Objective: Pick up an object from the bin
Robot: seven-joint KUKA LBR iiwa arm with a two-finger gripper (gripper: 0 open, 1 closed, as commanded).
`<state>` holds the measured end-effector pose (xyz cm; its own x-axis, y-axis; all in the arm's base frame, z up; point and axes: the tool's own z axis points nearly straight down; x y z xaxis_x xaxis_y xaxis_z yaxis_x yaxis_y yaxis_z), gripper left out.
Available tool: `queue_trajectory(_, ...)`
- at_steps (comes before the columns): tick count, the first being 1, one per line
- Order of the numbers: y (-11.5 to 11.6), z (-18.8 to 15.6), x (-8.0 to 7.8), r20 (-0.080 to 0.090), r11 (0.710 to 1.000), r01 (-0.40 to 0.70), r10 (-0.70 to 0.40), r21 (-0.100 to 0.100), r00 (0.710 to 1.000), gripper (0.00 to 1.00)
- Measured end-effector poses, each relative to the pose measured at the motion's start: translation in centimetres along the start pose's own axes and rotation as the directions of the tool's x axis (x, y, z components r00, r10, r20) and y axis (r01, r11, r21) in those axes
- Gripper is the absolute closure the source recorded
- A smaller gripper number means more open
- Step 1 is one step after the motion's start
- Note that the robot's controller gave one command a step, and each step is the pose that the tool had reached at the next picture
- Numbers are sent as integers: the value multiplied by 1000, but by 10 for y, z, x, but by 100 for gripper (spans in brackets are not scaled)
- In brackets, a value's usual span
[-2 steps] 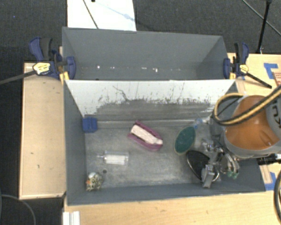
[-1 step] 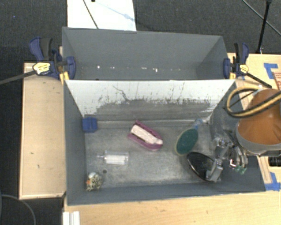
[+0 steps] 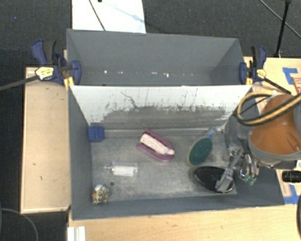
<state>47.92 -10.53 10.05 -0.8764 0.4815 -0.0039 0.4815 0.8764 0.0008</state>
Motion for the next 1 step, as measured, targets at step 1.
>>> queue_trajectory(1, 9, 30, 10, -12, 1000, 31, -31, 3, 999, 0)
